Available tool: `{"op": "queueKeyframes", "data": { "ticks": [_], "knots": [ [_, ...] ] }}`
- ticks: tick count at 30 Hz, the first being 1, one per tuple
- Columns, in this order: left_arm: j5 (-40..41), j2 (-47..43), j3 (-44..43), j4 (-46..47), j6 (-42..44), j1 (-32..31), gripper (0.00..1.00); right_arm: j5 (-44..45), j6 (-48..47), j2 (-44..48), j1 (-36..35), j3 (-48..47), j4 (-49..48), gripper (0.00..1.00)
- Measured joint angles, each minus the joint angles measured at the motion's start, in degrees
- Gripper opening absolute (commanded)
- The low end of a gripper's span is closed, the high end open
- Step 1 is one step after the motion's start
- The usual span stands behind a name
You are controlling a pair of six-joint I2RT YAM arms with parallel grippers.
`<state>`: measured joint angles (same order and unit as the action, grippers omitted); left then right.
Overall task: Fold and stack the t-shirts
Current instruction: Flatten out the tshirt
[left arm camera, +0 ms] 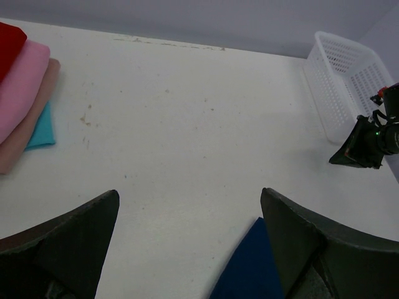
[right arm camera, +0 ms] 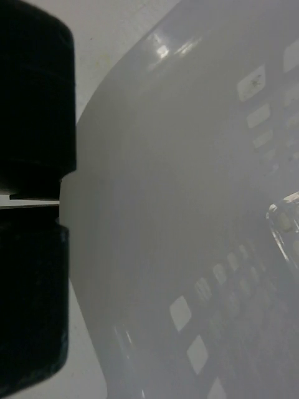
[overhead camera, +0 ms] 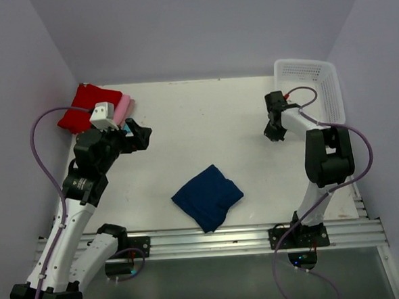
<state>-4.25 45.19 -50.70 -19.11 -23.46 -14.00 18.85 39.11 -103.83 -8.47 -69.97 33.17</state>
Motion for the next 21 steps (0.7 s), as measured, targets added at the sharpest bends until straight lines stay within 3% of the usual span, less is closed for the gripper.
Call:
{"op": "queueKeyframes", "data": {
  "ticks": [10, 17, 19, 21],
  "knots": [
    [-2.6, -0.26, 3.04, 0.22, -1.09, 0.0, 0.99, 5.11, 3.45, -9.62, 7.78, -12.74, 1.49, 0.0],
    [-9.62, 3.15, 7.19, 0.26, -1.6, -0.42, 0.91, 8.0, 3.54, -11.67, 7.26, -18.25, 3.98, 0.0],
    [-11.45, 4.37, 8.2, 0.13, -1.7, -2.12, 0.92, 8.68, 2.97, -11.61, 7.19, -17.97, 3.26, 0.0],
    [-11.65, 6.21, 8.44, -0.7, -2.19, -7.78, 0.95, 9.07, 1.84, -11.41, 7.13, -17.53, 2.47, 0.0]
  ]
}}
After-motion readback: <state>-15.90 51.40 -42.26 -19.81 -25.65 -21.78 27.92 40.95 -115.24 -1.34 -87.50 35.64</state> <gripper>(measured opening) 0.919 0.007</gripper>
